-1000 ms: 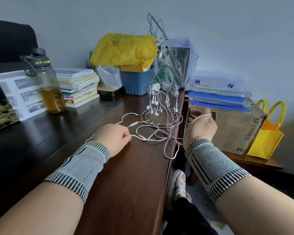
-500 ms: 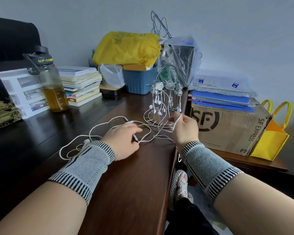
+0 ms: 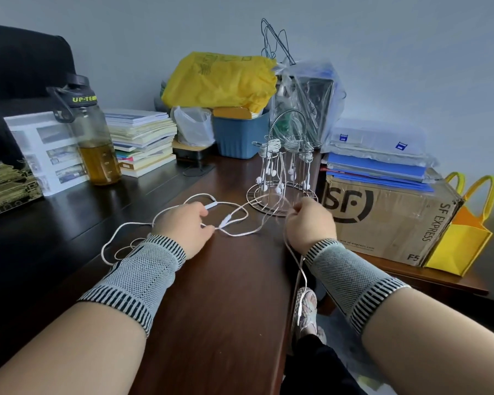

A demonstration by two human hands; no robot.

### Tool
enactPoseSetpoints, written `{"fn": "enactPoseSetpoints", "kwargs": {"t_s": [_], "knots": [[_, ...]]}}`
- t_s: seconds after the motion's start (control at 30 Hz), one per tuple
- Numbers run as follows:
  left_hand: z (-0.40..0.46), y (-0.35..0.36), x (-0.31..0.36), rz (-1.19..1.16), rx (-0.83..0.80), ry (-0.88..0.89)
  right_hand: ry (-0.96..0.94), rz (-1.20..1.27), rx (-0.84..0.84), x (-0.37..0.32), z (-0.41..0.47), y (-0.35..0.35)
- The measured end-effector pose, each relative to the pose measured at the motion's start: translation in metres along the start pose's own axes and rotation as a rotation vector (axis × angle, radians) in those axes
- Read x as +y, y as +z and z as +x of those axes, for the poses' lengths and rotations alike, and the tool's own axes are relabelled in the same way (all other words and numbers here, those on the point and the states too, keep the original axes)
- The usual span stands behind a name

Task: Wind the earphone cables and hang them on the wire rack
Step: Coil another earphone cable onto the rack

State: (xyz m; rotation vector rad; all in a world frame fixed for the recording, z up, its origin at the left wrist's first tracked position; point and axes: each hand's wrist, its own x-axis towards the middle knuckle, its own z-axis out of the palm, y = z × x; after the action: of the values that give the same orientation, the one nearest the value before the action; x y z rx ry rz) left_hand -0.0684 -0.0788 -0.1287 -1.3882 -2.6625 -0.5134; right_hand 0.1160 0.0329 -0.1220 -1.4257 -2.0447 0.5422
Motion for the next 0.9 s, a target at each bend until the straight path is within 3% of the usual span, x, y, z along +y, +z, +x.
{"fn": "enactPoseSetpoints", "kwargs": {"t_s": [0.13,0.23,0.5,0.63,0.77,0.9], "knots": [[0.003,-0.004,-0.01,0.124,0.036,-0.163,0.04,0.154,0.149,0.012,0.002,-0.012],[0.002,-0.004,-0.009,0.115,0.044,-0.177,-0.013,0.239,0.203,0.016,0.0,-0.02],[-0.009,-0.012,0.013,-0.035,0.122,0.088,-0.117,0.61,0.329,0.02,-0.003,-0.035],[-0.018,-0.008,0.036,-0.123,0.059,0.202,-0.021,0.931,0.289,0.024,0.004,-0.041],[-0.002,0.003,0.044,-0.182,-0.071,-0.011,0.016,1.038,0.298,0.024,0.01,-0.048],[0.012,0.005,0.052,-0.06,-0.164,-0.132,0.089,1.213,0.184,0.022,0.005,-0.051]]}}
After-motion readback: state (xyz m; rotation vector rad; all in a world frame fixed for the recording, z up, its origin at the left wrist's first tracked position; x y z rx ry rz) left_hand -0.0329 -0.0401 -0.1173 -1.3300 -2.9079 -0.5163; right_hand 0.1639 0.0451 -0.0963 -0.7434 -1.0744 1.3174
